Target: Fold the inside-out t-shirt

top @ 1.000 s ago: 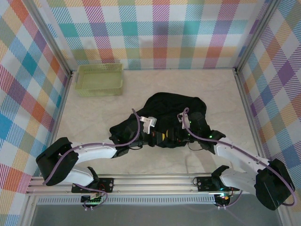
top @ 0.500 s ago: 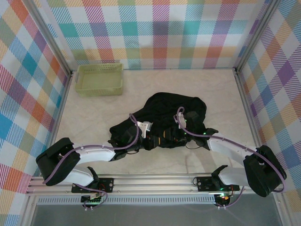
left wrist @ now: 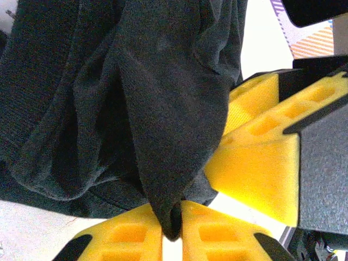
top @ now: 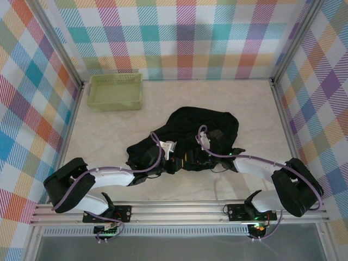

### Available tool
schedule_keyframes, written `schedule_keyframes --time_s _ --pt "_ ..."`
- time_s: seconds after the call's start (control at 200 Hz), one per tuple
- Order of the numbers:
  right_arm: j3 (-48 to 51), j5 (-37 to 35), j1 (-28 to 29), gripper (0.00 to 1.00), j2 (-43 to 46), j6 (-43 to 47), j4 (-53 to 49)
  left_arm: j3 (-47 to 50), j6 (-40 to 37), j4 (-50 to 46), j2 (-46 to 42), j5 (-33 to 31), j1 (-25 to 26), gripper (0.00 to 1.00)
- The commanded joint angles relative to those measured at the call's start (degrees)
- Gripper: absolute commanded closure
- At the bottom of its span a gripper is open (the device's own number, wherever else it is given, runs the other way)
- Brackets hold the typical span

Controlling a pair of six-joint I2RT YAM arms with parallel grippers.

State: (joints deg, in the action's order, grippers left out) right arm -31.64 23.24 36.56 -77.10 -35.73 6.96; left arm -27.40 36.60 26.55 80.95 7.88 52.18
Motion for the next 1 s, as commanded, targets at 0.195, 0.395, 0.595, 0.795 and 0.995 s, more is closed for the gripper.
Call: schedule_keyframes --time_s 0.195,0.395,0.595,0.795,0.995 --pt "-3.1 -3.4 1.2 0.93 2.7 2.1 -4.8 0.9 -0.1 0.1 0.2 -0.7 -0.6 0.85" --pt "-4.9 -9.3 1.2 1.0 13.7 4.7 -20.2 -1.2 -1.6 -4.2 -0.3 -3.7 -0.6 0.74" --pt "-7.0 -15.6 1.2 1.0 24.1 6.0 -37.3 -4.9 -3.2 -6.9 1.0 -5.8 -0.6 0.69" --pt "-12.5 -18.8 1.2 1.0 28.4 6.1 -47.0 -10.2 -3.8 -9.2 6.0 -6.8 -0.5 0.66" --pt "-22.9 -29.2 1.2 1.0 28.9 8.6 -54.7 -18.1 -4.0 -20.1 13.3 -13.2 -0.6 0.64"
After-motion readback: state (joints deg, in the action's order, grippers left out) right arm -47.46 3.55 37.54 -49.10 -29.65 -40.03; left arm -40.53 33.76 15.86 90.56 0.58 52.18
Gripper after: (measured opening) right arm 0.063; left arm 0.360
